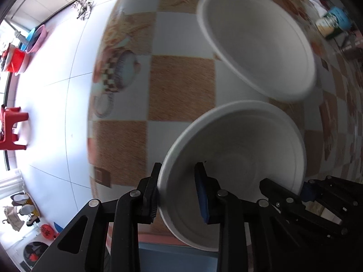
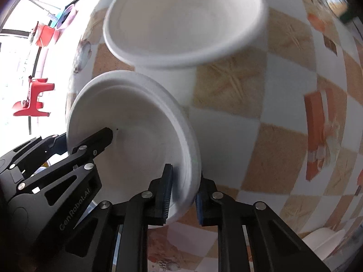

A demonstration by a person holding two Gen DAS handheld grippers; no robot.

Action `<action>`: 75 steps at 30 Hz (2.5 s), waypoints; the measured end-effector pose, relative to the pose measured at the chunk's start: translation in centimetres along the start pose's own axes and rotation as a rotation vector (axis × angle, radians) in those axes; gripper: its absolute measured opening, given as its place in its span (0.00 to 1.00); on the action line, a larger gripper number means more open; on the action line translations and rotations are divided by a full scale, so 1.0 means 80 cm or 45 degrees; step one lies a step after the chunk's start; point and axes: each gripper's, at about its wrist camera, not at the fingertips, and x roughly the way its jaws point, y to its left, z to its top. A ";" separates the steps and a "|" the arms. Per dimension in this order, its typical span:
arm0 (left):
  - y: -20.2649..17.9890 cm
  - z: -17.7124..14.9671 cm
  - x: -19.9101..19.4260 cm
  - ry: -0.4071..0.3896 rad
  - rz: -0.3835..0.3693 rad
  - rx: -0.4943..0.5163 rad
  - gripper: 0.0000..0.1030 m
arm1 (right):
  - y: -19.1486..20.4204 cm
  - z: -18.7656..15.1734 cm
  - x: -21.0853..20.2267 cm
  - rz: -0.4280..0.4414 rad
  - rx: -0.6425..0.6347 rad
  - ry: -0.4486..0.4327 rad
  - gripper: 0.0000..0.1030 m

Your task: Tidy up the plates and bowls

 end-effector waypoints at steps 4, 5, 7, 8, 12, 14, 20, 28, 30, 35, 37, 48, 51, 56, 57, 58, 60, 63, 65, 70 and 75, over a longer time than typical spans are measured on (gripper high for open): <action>-0.039 -0.018 0.003 0.010 0.009 0.066 0.31 | -0.027 -0.025 -0.004 0.002 0.032 0.021 0.18; -0.049 -0.023 0.003 0.013 0.009 0.080 0.31 | -0.033 -0.031 -0.005 0.002 0.044 0.025 0.18; -0.068 -0.033 0.005 0.018 0.008 0.113 0.31 | -0.047 -0.044 -0.009 -0.002 0.067 0.035 0.19; -0.075 -0.037 0.005 0.021 0.005 0.123 0.31 | -0.054 -0.050 -0.010 -0.004 0.079 0.039 0.19; -0.105 -0.053 0.007 0.025 0.000 0.169 0.31 | -0.074 -0.069 -0.011 -0.003 0.128 0.049 0.19; -0.114 -0.059 0.007 0.023 -0.004 0.176 0.31 | -0.085 -0.077 -0.013 0.009 0.156 0.053 0.19; -0.137 -0.074 -0.004 0.003 0.006 0.193 0.31 | -0.100 -0.085 -0.029 0.014 0.163 0.049 0.19; -0.145 -0.108 -0.051 -0.055 0.000 0.219 0.31 | -0.102 -0.092 -0.062 0.022 0.171 0.003 0.19; -0.158 -0.117 -0.060 -0.073 -0.006 0.239 0.31 | -0.109 -0.097 -0.072 0.028 0.192 -0.008 0.19; -0.205 -0.129 -0.094 -0.112 -0.014 0.330 0.31 | -0.130 -0.098 -0.100 0.030 0.247 -0.050 0.19; -0.224 -0.134 -0.105 -0.124 -0.028 0.364 0.31 | -0.134 -0.105 -0.105 0.027 0.269 -0.067 0.19; -0.317 -0.114 -0.107 -0.107 -0.070 0.569 0.34 | -0.186 -0.149 -0.123 -0.003 0.431 -0.107 0.19; -0.336 -0.120 -0.101 -0.082 -0.073 0.626 0.34 | -0.215 -0.171 -0.122 -0.003 0.465 -0.108 0.19; -0.358 -0.129 -0.088 -0.045 -0.075 0.690 0.35 | -0.242 -0.188 -0.116 -0.004 0.520 -0.093 0.19; -0.362 -0.130 -0.086 -0.037 -0.074 0.699 0.35 | -0.248 -0.193 -0.117 -0.005 0.528 -0.088 0.19; -0.365 -0.132 -0.082 -0.027 -0.072 0.708 0.35 | -0.251 -0.195 -0.115 -0.005 0.535 -0.085 0.19; -0.372 -0.132 -0.074 0.000 -0.071 0.720 0.36 | -0.251 -0.187 -0.102 -0.008 0.547 -0.079 0.19; -0.381 -0.134 -0.066 0.019 -0.068 0.736 0.37 | -0.256 -0.188 -0.094 -0.012 0.561 -0.068 0.19; -0.385 -0.134 -0.063 0.023 -0.069 0.747 0.37 | -0.259 -0.187 -0.089 -0.014 0.567 -0.059 0.19; -0.392 -0.132 -0.052 0.039 -0.070 0.745 0.38 | -0.262 -0.179 -0.069 -0.012 0.585 -0.035 0.19; -0.388 -0.129 -0.049 0.027 -0.076 0.726 0.50 | -0.257 -0.181 -0.063 -0.011 0.580 -0.038 0.19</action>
